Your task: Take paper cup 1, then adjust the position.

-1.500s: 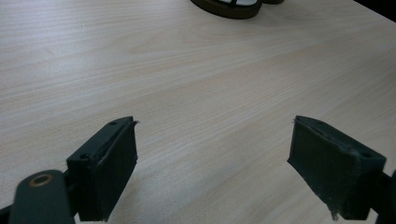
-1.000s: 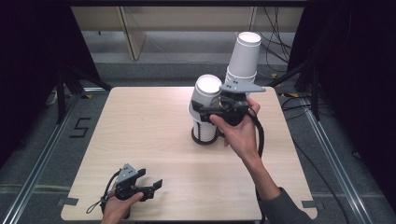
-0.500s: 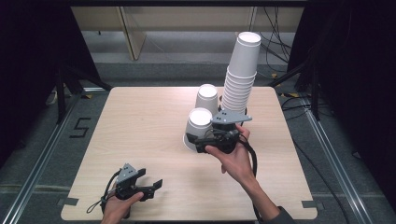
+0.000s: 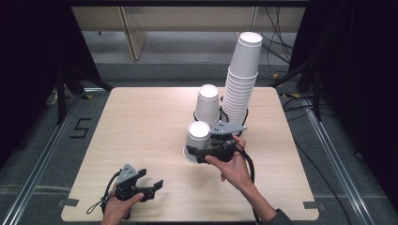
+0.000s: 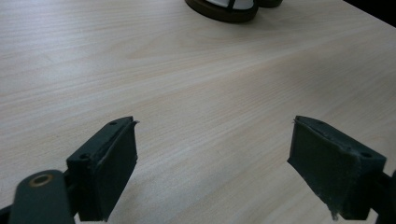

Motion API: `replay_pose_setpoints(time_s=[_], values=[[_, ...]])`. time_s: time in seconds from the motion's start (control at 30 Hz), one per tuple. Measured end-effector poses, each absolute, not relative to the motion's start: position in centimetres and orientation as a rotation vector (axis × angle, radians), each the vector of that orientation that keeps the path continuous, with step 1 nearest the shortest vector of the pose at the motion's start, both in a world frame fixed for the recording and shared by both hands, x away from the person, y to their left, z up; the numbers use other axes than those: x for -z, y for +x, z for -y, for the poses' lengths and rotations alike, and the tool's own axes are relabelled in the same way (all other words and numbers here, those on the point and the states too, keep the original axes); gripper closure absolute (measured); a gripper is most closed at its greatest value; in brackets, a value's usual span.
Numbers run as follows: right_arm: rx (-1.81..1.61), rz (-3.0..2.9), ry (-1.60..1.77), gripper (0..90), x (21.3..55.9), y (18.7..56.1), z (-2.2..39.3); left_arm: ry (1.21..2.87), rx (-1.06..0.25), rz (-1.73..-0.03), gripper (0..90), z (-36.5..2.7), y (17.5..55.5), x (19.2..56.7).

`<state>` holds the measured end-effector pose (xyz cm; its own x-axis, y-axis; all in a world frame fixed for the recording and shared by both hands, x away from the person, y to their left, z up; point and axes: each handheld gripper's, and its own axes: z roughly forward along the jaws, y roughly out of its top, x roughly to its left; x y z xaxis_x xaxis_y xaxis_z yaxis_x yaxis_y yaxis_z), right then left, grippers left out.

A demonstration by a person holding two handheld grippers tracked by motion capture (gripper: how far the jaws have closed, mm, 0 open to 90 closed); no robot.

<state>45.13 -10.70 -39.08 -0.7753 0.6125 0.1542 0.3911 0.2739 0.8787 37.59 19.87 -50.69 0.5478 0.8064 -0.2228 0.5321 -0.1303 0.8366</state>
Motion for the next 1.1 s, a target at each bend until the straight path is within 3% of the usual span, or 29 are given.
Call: replay_pose_setpoints(time_s=[0.83,1.1], values=[[-1.495,-2.398,0.906,18.2,42.5,44.6,10.0,1.765,-0.339,-1.064,14.6,-19.5,37.6,50.5],[-1.537,-2.417,0.88,18.1,42.6,44.4,9.0,1.752,-0.347,-0.92,14.6,-17.9,37.7,50.4]])
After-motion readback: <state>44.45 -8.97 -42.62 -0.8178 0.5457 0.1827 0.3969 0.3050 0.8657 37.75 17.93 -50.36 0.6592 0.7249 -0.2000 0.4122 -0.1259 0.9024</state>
